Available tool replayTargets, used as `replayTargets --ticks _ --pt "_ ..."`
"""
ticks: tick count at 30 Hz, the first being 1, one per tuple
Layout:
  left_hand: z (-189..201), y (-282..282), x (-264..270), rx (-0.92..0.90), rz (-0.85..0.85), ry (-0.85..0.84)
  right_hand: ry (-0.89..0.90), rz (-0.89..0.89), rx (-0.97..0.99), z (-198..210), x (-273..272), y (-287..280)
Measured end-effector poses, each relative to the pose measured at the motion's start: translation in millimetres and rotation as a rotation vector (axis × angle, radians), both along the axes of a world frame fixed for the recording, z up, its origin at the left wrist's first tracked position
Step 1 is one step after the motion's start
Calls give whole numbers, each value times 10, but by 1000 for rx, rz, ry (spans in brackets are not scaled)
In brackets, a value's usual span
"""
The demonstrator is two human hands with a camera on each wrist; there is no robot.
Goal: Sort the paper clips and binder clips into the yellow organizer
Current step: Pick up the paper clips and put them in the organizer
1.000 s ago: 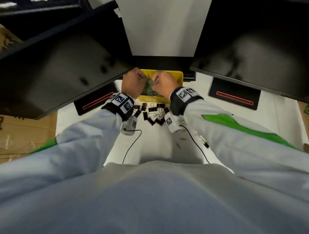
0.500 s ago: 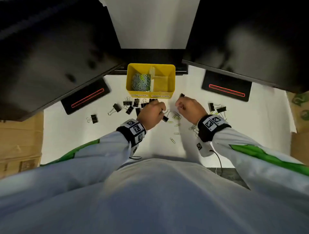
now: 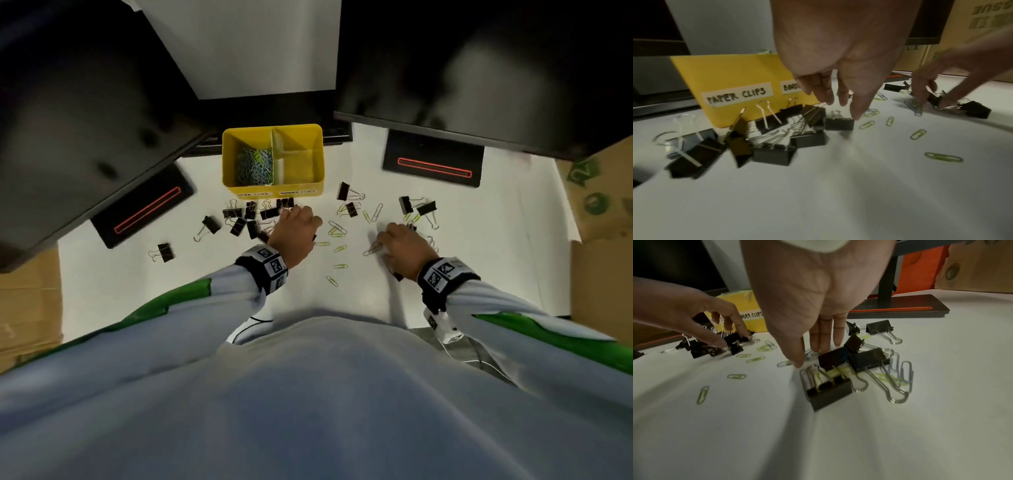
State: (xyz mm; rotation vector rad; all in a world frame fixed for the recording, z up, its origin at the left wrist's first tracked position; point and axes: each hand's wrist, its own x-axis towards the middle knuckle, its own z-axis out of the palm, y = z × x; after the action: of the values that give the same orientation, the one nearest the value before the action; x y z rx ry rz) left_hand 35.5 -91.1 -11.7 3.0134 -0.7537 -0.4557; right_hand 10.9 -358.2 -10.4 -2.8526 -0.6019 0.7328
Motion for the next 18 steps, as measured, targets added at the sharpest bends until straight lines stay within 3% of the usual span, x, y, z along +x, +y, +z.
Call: replayTargets --ticks 5,9,15,18 --pt "-33 -347 -11 44 -47 -62 10 -189 75 27 285 152" --pt "46 -564 159 51 66 -26 110 -118 17 -22 351 242" --pt "-61 -692 326 114 92 -11 144 254 65 -99 177 183" --pt "-119 -708 328 120 116 -3 124 138 217 -42 177 158"
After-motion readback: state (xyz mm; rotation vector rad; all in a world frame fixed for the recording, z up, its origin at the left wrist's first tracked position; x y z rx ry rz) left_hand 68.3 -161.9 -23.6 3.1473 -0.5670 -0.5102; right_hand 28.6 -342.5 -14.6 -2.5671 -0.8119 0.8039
